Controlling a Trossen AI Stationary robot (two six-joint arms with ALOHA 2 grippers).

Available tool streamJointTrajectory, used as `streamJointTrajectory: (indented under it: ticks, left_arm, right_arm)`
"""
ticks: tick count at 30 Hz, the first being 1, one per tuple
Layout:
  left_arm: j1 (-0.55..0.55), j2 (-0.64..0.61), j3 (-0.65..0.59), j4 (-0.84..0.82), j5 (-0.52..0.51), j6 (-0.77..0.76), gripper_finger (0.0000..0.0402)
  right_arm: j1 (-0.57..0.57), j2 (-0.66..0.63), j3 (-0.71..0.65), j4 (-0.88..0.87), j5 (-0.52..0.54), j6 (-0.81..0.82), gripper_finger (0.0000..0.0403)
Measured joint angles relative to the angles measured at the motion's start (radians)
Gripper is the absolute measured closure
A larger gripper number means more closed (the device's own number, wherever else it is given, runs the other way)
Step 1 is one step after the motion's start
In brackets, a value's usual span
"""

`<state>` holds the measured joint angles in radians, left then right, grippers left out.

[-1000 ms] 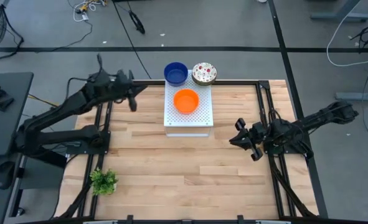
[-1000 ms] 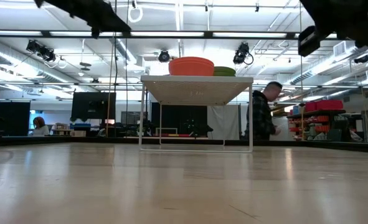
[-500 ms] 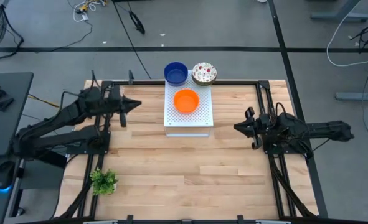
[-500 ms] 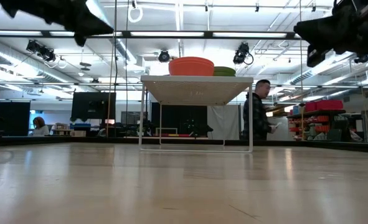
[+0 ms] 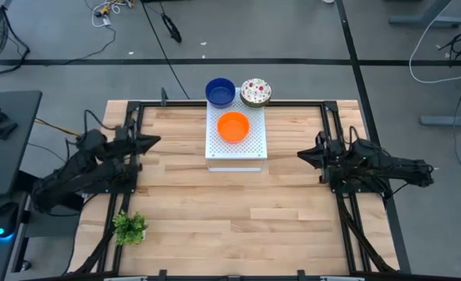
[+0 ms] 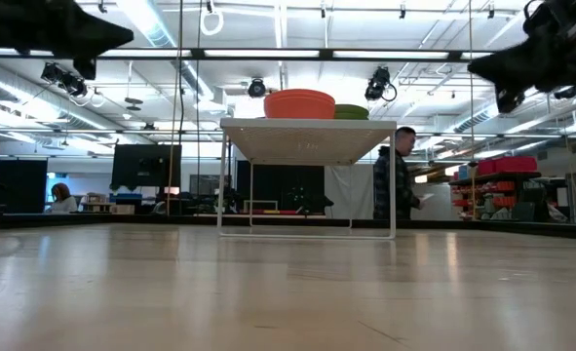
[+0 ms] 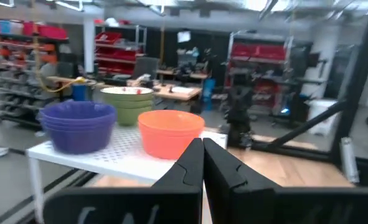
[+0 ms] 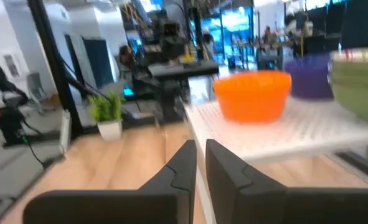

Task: Pick & Place Mini bowls
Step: Return to Home Position

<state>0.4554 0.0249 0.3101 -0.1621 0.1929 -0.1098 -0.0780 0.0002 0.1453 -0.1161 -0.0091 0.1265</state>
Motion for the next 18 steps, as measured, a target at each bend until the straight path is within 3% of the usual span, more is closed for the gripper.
streamJointTrajectory:
  ticks: [8, 18]
  left_arm:
    - [-0.022, -0.023, -0.069, 0.000, 0.039, -0.041, 0.0397]
    - [-0.104, -0.023, -0.182, 0.118, 0.021, -0.039, 0.0398]
  right_arm:
    - [0.001, 0.000, -0.131, 0.188, -0.007, 0.038, 0.0363]
    - [0.001, 0.000, -0.129, 0.200, 0.000, 0.022, 0.0363]
